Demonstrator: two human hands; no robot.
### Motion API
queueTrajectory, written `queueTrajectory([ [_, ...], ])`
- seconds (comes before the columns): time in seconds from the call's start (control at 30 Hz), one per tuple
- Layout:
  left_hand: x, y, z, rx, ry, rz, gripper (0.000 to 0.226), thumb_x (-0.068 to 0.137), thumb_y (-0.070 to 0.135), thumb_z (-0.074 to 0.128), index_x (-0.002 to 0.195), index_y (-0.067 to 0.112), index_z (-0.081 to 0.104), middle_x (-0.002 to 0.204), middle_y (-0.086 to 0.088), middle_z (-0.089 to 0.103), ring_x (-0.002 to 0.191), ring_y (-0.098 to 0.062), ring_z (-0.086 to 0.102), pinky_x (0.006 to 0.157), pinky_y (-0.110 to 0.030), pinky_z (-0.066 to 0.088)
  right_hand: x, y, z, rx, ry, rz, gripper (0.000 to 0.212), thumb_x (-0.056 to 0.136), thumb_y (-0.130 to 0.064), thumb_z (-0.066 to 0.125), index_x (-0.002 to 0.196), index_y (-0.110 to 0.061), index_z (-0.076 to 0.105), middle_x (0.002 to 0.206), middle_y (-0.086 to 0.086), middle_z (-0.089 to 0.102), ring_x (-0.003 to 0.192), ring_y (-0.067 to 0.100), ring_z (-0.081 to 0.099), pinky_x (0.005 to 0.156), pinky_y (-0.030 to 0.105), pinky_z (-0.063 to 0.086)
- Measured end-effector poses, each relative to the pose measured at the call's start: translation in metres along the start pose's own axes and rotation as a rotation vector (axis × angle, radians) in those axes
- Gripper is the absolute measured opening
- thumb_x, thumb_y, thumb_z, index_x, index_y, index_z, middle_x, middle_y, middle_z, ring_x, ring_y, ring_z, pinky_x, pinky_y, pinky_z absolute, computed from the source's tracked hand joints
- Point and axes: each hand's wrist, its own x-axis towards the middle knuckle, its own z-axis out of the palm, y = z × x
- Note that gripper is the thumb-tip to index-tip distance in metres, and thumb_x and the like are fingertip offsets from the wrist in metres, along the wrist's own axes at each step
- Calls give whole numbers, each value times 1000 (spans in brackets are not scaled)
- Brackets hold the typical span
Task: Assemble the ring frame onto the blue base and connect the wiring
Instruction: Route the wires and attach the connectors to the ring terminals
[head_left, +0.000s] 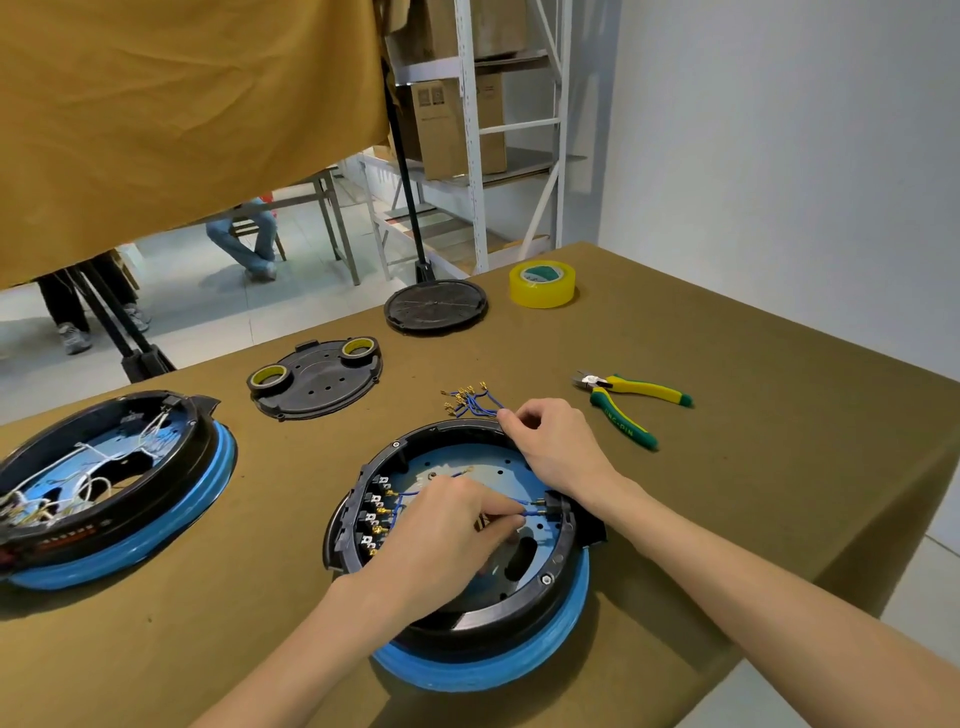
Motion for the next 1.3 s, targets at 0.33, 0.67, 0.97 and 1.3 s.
queueTrajectory([
  [0.33,3,11,1,-120,37,-84,17,97,33,70,88,26,82,58,11,71,44,-7,65,65,-23,58,0,0,1,-2,12,17,39,101,-45,57,71,-23,65,61,-4,61,59,15,55,59,33,43],
  [0.67,-5,11,-7,-52,205,-18,4,96,33,69,94,34,73,80,16,67,61,-2,68,69,-33,60,0,0,-1,24,-1,18,37,101,-46,57,75,-22,69,62,-5,62,59,13,55,58,32,42],
  [0.97,13,10,-15,87,7,-80,9,97,32,70,91,37,76,92,14,71,58,-3,68,70,-31,61,-1,-1,-1,31,-2,26,37,101,-47,57,77,-22,70,65,-3,64,59,13,54,57,32,42],
  [1.3,17,17,-13,111,-25,-65,11,98,38,67,92,39,75,85,21,73,44,-3,64,67,-28,59,0,0,0,31,2,20,38,101,-46,57,75,-20,70,68,0,67,61,15,56,58,32,43],
])
